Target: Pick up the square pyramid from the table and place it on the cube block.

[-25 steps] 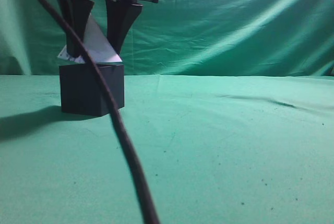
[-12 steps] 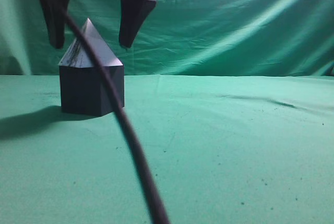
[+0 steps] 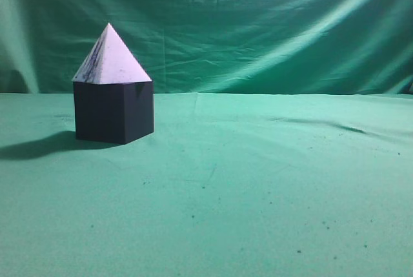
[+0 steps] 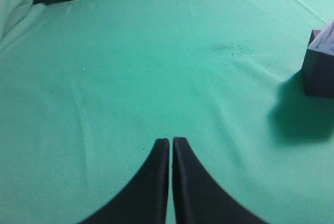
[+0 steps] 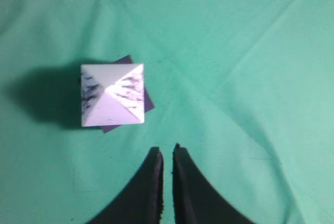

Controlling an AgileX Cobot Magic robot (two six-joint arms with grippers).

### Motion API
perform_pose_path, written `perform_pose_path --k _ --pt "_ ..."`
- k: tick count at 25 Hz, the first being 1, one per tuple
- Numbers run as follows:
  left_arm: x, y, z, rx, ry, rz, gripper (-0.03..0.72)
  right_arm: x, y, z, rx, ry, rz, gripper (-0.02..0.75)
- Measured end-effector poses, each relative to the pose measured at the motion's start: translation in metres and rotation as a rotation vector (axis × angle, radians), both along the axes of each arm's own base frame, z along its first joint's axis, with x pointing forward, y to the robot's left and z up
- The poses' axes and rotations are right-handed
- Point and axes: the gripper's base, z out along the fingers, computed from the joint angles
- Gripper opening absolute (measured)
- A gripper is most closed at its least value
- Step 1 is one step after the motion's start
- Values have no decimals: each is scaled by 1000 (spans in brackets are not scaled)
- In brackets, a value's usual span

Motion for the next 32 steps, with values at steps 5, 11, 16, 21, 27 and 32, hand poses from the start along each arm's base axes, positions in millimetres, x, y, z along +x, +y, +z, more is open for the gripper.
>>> perform_pose_path --k 5,11,16,21,27,32 --pt "0 0 0 0 0 0 0 -9 -31 47 88 -74 -73 0" --pt "0 0 0 0 0 0 0 -49 -77 83 152 -127 -103 0" --pt "0 0 0 0 0 0 0 -88 -118 83 209 -162 -111 0" --pt "0 0 0 0 0 0 0 -123 -160 87 223 -230 -94 0" --pt "0 0 0 0 0 0 0 -160 -207 81 235 -326 -91 0" --pt "0 0 0 0 0 0 0 -185 -253 57 350 -522 -170 0"
